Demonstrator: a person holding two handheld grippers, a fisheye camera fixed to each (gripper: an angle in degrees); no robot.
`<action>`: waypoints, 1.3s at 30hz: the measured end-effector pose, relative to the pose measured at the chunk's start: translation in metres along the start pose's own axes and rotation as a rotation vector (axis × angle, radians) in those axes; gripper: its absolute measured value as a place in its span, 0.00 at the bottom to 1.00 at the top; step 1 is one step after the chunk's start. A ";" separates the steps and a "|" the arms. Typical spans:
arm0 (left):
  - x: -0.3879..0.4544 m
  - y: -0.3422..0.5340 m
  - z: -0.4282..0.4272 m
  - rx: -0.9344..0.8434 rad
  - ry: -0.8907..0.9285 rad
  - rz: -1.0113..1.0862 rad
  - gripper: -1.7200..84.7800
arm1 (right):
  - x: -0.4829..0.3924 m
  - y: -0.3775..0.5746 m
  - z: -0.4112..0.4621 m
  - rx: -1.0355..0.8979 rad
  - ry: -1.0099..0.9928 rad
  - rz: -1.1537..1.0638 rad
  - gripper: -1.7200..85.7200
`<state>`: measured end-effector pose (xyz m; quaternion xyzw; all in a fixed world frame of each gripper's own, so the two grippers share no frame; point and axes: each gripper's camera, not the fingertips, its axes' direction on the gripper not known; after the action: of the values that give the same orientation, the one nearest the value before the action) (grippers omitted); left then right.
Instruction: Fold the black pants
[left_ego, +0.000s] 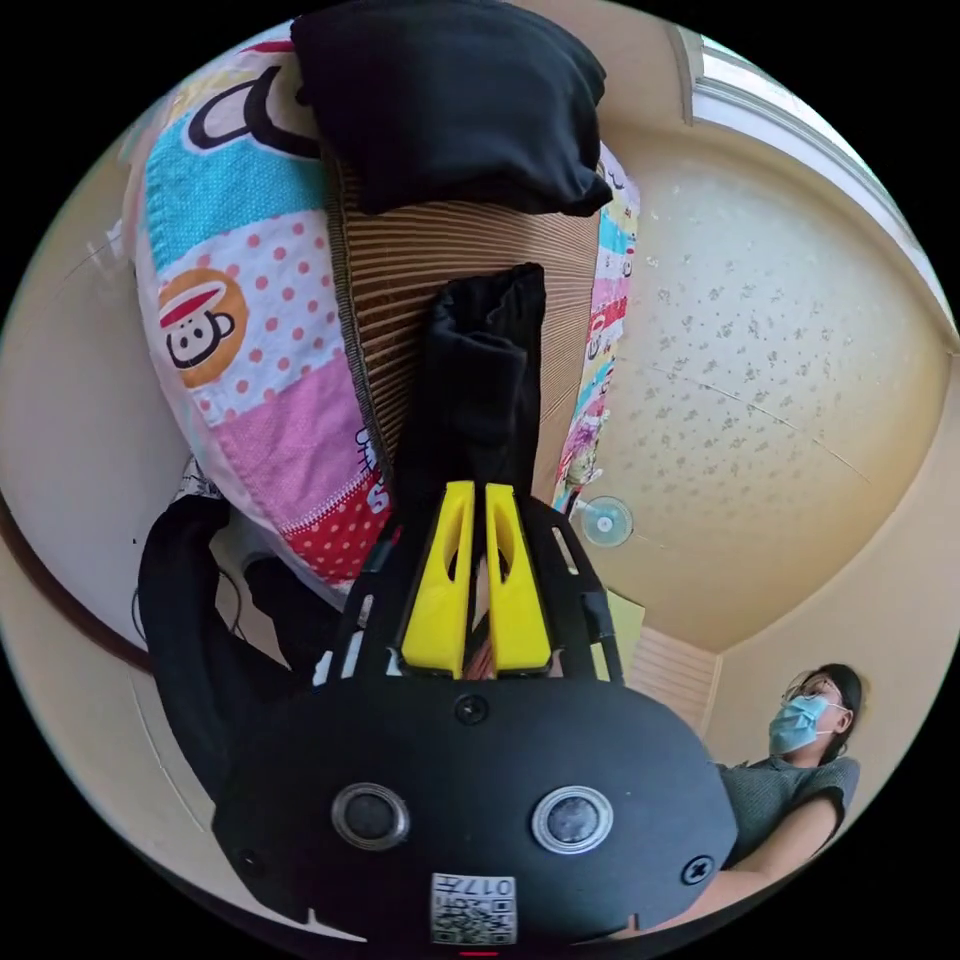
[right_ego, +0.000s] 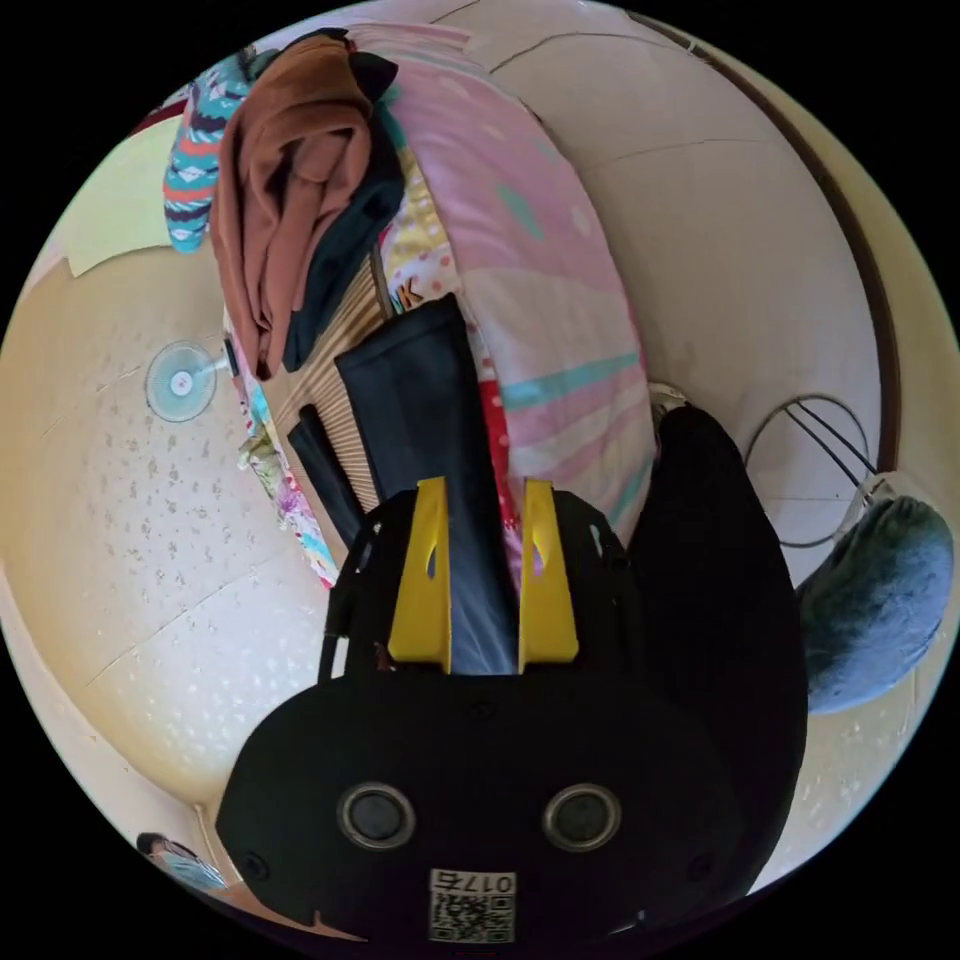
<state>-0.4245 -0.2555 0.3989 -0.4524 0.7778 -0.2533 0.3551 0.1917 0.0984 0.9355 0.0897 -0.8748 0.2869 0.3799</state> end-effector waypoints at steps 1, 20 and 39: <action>0.002 -0.001 -0.002 0.001 0.023 0.005 0.02 | -0.006 -0.001 0.002 0.010 -0.019 -0.015 0.13; 0.042 -0.019 0.007 -0.007 0.066 0.059 0.02 | -0.043 -0.020 0.057 -0.198 0.121 -0.145 0.07; 0.183 -0.140 0.157 0.130 -0.027 0.215 0.07 | -0.345 -0.033 0.304 -0.310 0.129 -0.834 0.04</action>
<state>-0.2903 -0.4935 0.3427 -0.3457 0.7990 -0.2575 0.4193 0.2578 -0.1234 0.5366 0.3586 -0.7711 -0.0202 0.5257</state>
